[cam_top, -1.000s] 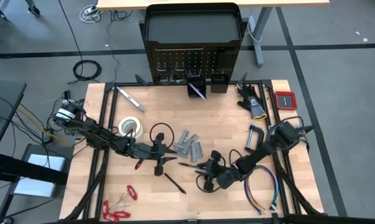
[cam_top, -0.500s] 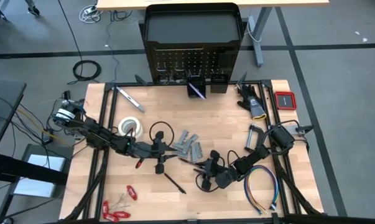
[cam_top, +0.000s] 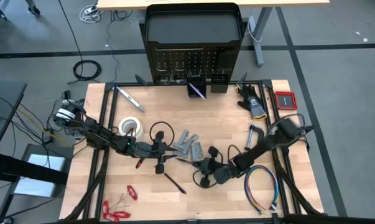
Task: Hang tools onto peg board
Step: Put the black pen into the left black bin on the peg board
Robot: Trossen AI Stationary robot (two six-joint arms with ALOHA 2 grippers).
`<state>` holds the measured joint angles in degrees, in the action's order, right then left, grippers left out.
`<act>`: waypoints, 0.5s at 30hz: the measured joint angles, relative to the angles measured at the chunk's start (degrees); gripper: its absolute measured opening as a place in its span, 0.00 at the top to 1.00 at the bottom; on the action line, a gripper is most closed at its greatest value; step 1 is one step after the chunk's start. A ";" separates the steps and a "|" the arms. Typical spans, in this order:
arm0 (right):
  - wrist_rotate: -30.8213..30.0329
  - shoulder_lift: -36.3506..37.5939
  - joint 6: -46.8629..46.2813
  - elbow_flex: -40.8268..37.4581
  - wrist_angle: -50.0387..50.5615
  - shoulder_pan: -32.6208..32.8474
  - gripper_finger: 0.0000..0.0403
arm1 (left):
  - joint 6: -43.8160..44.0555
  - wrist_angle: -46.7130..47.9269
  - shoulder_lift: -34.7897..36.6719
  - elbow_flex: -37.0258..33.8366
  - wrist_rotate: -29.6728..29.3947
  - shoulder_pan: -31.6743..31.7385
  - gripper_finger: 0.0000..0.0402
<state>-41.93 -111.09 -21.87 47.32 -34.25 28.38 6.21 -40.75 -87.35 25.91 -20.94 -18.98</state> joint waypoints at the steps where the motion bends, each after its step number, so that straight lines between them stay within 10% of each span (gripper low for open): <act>1: -0.85 2.63 1.42 1.24 3.16 -0.74 0.89 | -0.01 -0.01 0.00 0.00 -0.01 0.00 0.73; 15: 2.98 13.72 10.87 21.81 50.08 -24.13 0.90 | 2.06 3.50 0.02 0.05 -6.58 0.60 0.73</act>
<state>-38.95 -97.36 -11.00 69.13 15.83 4.24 8.27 -37.25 -87.33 25.96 -27.52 -18.38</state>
